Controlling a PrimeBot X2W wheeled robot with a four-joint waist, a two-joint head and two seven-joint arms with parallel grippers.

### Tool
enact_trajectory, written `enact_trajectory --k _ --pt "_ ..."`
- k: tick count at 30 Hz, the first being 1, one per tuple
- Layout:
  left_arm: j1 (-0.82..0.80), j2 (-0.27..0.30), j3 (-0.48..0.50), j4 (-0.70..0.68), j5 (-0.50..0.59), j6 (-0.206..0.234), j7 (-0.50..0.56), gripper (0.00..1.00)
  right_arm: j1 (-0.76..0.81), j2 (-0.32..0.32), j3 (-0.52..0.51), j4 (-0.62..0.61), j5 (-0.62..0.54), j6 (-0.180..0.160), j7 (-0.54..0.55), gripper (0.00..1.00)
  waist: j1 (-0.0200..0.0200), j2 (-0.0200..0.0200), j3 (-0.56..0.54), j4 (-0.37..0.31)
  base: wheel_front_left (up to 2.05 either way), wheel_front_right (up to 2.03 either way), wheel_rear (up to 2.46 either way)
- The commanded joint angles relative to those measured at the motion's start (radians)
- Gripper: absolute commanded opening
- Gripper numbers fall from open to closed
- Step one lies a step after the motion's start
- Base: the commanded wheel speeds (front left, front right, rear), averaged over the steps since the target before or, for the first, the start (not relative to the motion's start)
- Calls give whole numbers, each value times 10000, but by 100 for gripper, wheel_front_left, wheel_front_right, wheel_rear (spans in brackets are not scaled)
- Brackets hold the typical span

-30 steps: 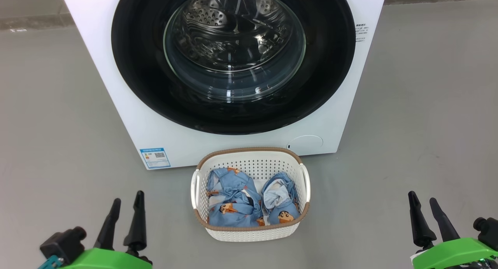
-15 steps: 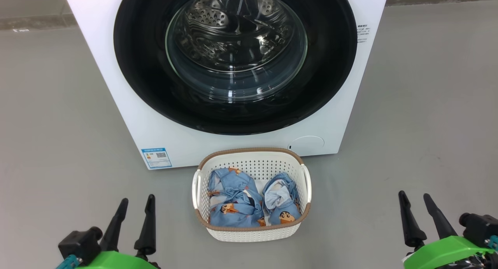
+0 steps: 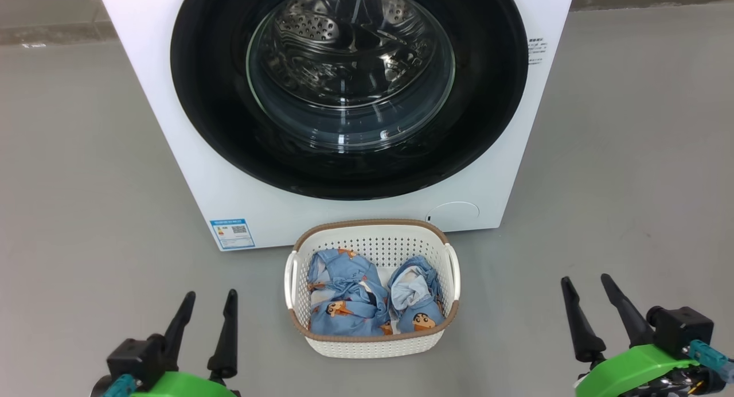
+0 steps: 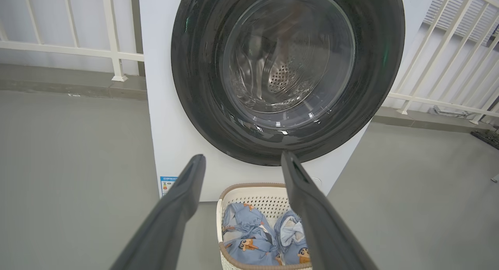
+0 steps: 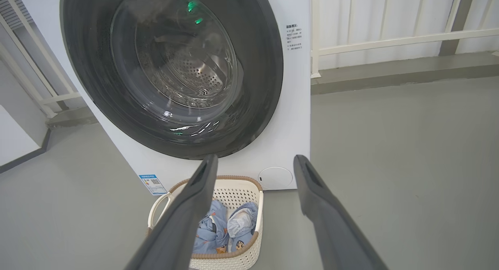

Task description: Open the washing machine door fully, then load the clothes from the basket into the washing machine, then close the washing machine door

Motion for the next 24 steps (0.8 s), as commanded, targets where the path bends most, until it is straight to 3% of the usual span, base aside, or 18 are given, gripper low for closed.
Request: enact_trajectory --k 1,15,24 --pt "-528 87 207 -141 409 -27 -184 100 -98 -65 349 -341 -374 14 -128 100 0 0 -4 -10 0 0 0" --pt "-657 70 70 148 1759 78 -563 100 35 -90 802 -696 -1679 16 -292 100 0 0 -17 19 0 0 0" --pt "-671 47 117 268 1653 139 -563 100 58 -132 849 -722 -1549 16 -288 100 0 0 -25 30 0 0 0"
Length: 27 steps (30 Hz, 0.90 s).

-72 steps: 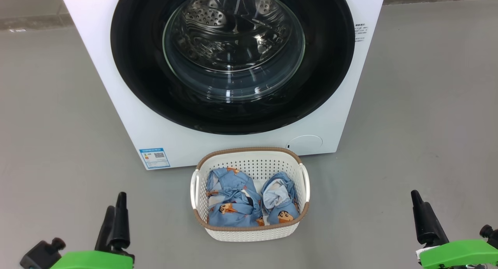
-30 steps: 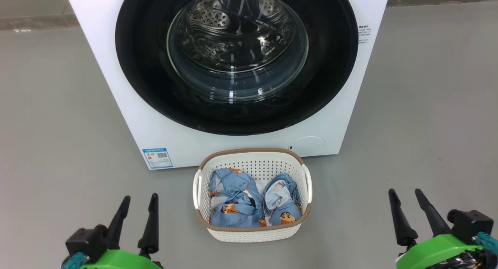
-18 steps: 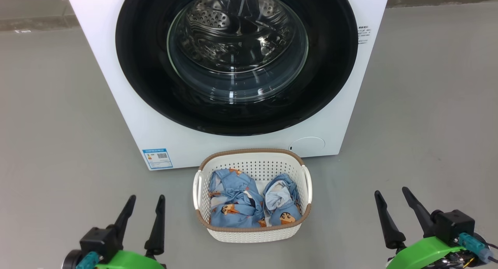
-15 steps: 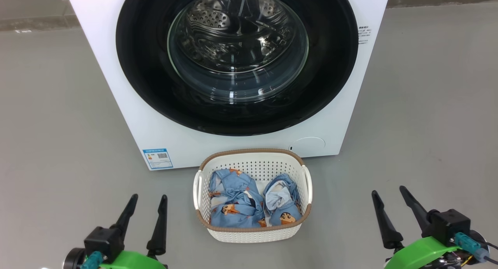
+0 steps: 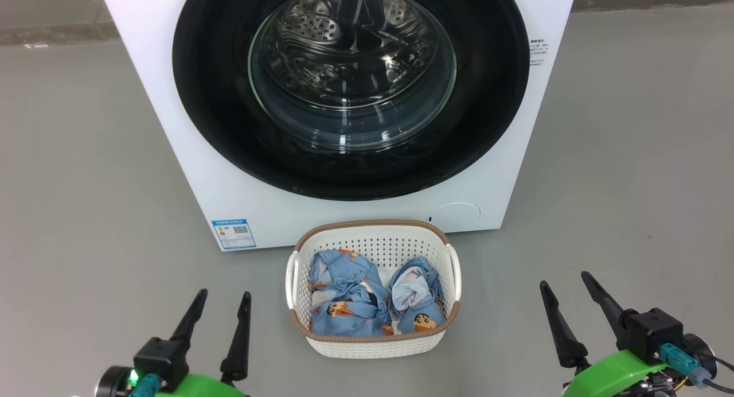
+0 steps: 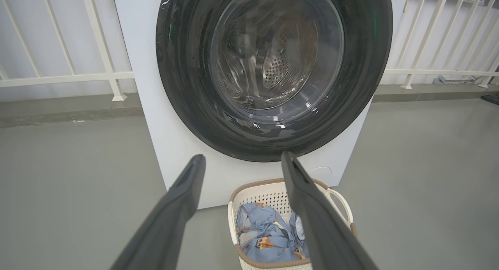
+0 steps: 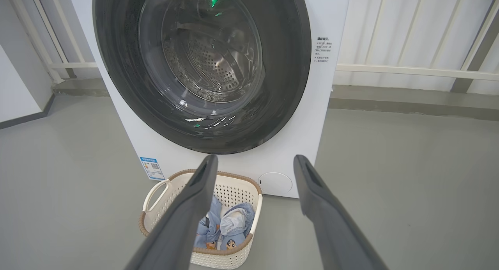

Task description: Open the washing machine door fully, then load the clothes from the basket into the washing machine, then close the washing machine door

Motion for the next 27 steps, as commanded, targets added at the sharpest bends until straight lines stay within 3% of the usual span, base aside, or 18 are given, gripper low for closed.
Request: enact_trajectory --k 1,19,27 --pt "-476 96 338 -144 -20 119 -95 100 -64 -101 284 -301 13 16 -105 100 0 0 -2 1 0 0 0" --pt "-545 78 336 83 10 293 -95 100 -72 -178 312 -320 175 16 -274 100 0 0 -21 52 0 0 -1" --pt "-590 91 300 105 169 354 -95 100 -106 -223 306 -302 233 16 -309 100 0 0 8 61 41 41 -82"
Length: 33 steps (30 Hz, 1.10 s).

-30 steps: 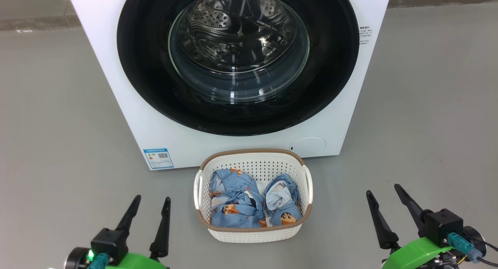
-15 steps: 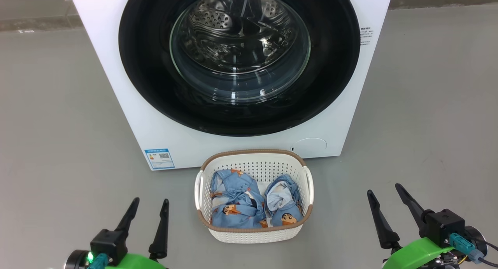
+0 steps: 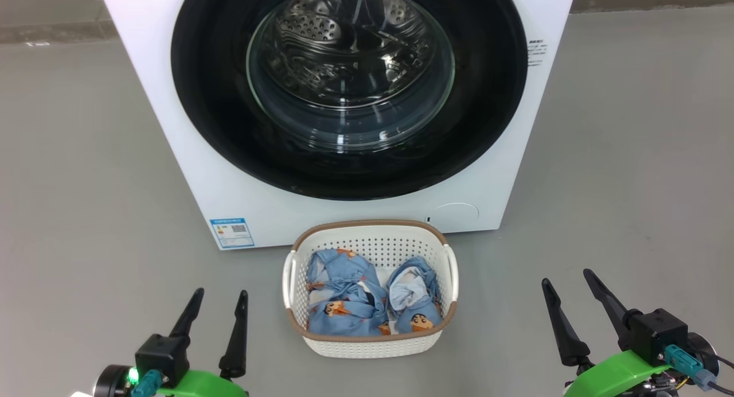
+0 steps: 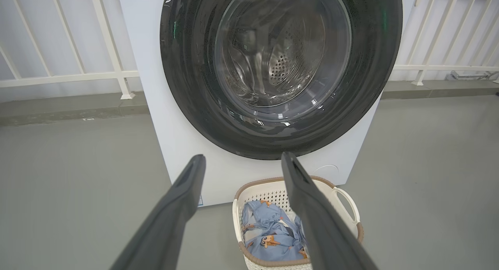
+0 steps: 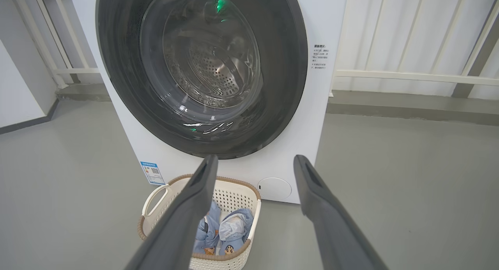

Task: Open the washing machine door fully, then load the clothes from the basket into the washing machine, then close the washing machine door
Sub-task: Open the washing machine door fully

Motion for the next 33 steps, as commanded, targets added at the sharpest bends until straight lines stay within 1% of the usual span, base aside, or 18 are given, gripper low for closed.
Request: enact_trajectory --k 1,6,17,21,27,33 --pt "-455 94 301 -201 57 89 -95 100 -111 -150 269 -270 106 16 -91 100 -1 0 5 -1 77 77 -153" --pt "-467 91 317 -212 43 77 -95 100 -112 -130 250 -281 97 16 -85 100 -1 0 20 -7 97 97 -194" --pt "-498 83 341 -239 12 42 -95 100 -144 -96 206 -262 113 16 -98 100 -1 0 41 -40 122 122 -245" --pt "-490 75 373 -415 -137 5 -95 100 -164 -112 192 -224 145 16 -121 100 -1 0 56 -50 105 105 -211" --pt "-447 80 350 -453 -78 -33 -95 100 -144 -107 179 -243 130 16 -128 100 -1 0 62 -71 66 66 -132" --pt "-429 77 393 -387 -57 -19 -95 100 -128 -102 170 -253 135 16 -137 100 -1 0 58 -76 19 19 -38"
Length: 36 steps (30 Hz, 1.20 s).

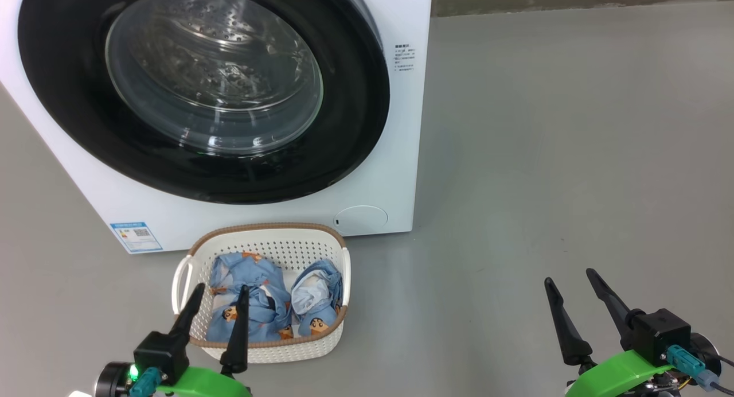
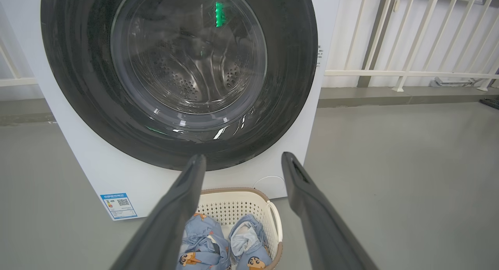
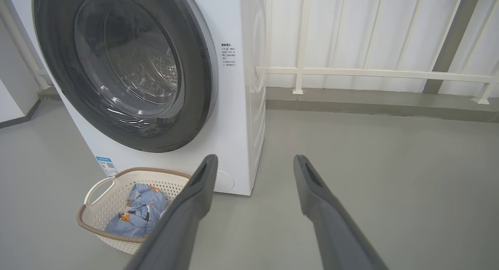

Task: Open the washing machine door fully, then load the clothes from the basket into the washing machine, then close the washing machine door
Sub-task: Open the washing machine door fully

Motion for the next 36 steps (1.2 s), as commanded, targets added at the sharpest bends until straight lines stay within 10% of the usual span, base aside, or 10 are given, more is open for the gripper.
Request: enact_trajectory --k 1,17,19,36 --pt "-375 160 355 -195 56 -7 -95 100 -121 -94 223 -260 121 16 -92 100 0 -1 -2 4 0 0 0" --pt "-369 149 367 -174 71 59 -95 100 -101 -105 240 -261 157 16 -98 100 -1 -1 4 42 0 0 0" --pt "-374 148 372 -163 66 60 -95 100 -105 -109 254 -252 191 16 -80 0 -1 -1 5 49 0 0 0" --pt "-435 140 376 -159 64 98 -95 100 -243 -125 359 -233 1032 16 111 0 -1 -1 98 83 0 0 0"
